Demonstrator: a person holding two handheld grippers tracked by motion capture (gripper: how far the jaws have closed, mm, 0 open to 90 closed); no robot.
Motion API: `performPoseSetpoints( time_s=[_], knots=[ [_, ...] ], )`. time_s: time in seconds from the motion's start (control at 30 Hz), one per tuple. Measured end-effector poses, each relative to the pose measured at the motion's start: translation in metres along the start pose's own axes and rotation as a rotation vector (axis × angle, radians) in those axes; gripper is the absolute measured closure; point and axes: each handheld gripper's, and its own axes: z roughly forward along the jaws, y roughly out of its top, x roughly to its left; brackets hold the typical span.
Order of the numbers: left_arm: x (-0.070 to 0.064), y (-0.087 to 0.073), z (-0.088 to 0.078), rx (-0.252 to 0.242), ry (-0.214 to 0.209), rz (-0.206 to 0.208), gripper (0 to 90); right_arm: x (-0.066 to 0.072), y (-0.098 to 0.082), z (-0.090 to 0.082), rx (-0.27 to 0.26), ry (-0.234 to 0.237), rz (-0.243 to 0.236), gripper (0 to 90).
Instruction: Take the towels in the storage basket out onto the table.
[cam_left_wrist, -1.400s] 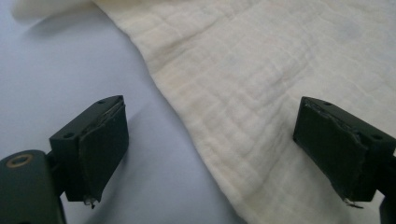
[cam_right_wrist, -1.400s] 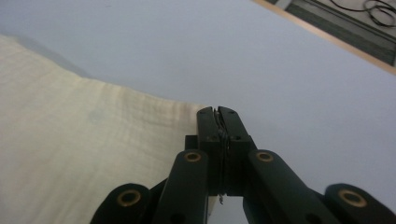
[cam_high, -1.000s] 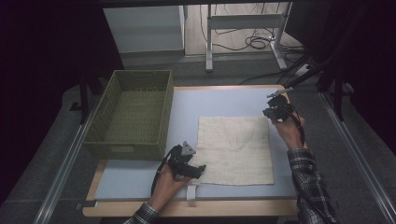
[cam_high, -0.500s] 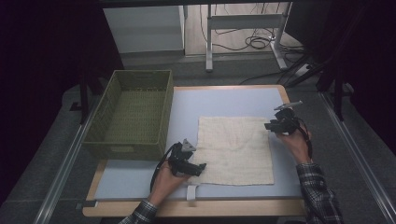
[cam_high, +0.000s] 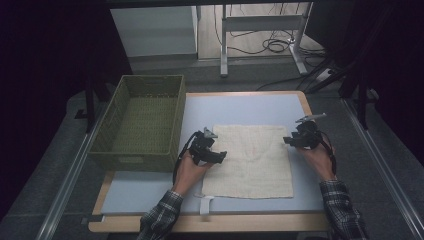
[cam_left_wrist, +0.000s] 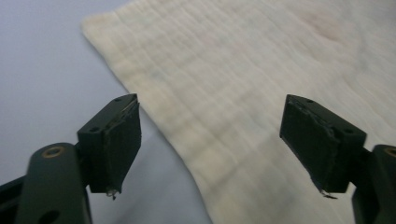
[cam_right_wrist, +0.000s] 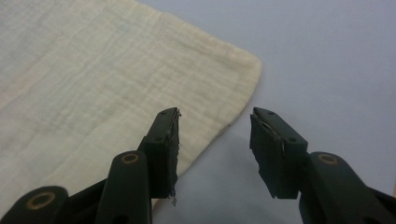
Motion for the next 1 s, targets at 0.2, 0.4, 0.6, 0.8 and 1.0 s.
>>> performPoseSetpoints(
  time_s=[0.2,0.4,0.6,0.8,1.0],
  knots=[
    [0.017,0.018,0.019,-0.004,-0.011,-0.004,23.9,-0.004,-0.001,0.003,0.006,0.03,-0.005,51.3],
    [0.028,0.032,0.033,0.009,0.022,0.007,24.8,-0.008,-0.004,0.009,-0.04,-0.005,0.002,48.1],
    [0.047,0.042,0.04,0.013,0.052,-0.022,32.7,-0.02,0.003,0.018,-0.064,0.024,0.075,57.0],
    [0.062,0.05,0.042,0.003,0.078,-0.056,42.6,-0.028,0.013,0.026,-0.084,0.029,0.094,59.0],
    [0.07,0.048,0.049,0.006,0.092,-0.084,50.8,-0.028,0.022,0.032,-0.096,-0.027,0.084,62.3]
  ],
)
